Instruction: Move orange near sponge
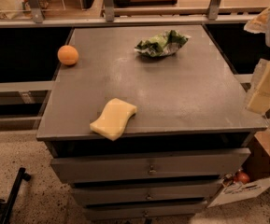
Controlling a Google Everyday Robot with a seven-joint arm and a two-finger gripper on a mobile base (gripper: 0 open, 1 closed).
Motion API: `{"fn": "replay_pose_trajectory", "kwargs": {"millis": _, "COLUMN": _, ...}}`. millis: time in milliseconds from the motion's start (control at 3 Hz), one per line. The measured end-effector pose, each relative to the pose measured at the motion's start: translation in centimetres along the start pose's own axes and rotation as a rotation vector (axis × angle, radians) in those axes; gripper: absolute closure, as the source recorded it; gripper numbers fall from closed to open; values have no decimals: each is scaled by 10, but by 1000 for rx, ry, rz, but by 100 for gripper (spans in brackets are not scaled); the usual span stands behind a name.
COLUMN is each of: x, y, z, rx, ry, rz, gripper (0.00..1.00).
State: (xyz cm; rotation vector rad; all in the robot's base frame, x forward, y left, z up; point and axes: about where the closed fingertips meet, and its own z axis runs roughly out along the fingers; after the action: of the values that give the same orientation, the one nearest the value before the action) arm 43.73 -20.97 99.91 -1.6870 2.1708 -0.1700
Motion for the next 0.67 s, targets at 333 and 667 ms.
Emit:
{"fn": "replay_pose_trajectory", "kwargs": {"millis": 333, "x": -8, "y": -5, "z": 3, "rx": 4, "ry": -7, "rz": -11, "gripper": 0}}
{"fn": "replay_pose_trajectory", "kwargs": {"millis": 667, "x": -34, "y": -32, "z": 16, "rx": 18, "ry": -51, "rz": -33, "gripper": 0}}
